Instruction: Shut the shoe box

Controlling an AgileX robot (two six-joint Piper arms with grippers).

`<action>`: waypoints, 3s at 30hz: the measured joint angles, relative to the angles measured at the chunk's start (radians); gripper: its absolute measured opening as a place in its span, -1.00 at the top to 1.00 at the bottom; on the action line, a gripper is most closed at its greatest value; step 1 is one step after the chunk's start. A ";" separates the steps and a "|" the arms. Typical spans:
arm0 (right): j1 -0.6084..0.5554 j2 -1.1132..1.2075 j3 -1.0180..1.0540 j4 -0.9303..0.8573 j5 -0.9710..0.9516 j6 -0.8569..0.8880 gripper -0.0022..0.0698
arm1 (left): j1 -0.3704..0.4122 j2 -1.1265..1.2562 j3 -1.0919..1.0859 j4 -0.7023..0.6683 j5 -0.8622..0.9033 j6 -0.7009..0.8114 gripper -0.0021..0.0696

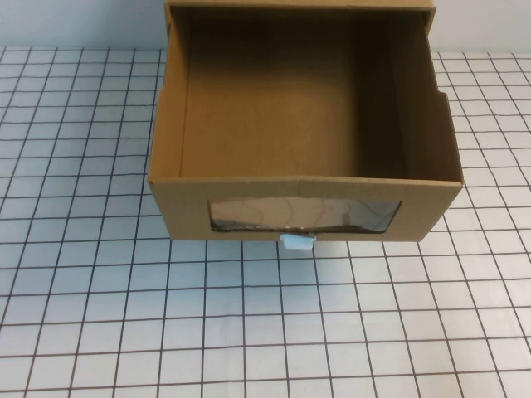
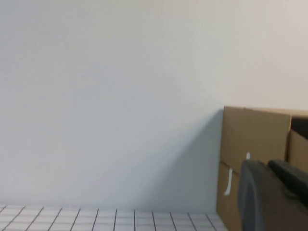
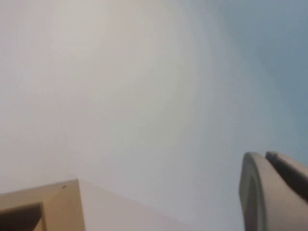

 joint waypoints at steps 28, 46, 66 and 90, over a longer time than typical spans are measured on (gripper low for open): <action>0.000 0.125 -0.760 -0.698 -0.210 0.641 0.98 | 0.000 0.090 -0.793 0.084 -0.299 -0.344 0.96; 0.000 0.614 -1.055 -0.683 0.985 0.762 0.98 | 0.000 0.531 -1.047 0.273 0.608 -0.352 0.96; 0.160 0.883 -1.055 0.135 1.172 0.068 0.98 | 0.000 0.878 -1.099 -0.334 0.920 0.218 0.96; 0.272 1.049 -1.055 0.749 1.588 -1.206 0.98 | -0.168 2.003 -2.266 -0.859 1.375 0.344 0.96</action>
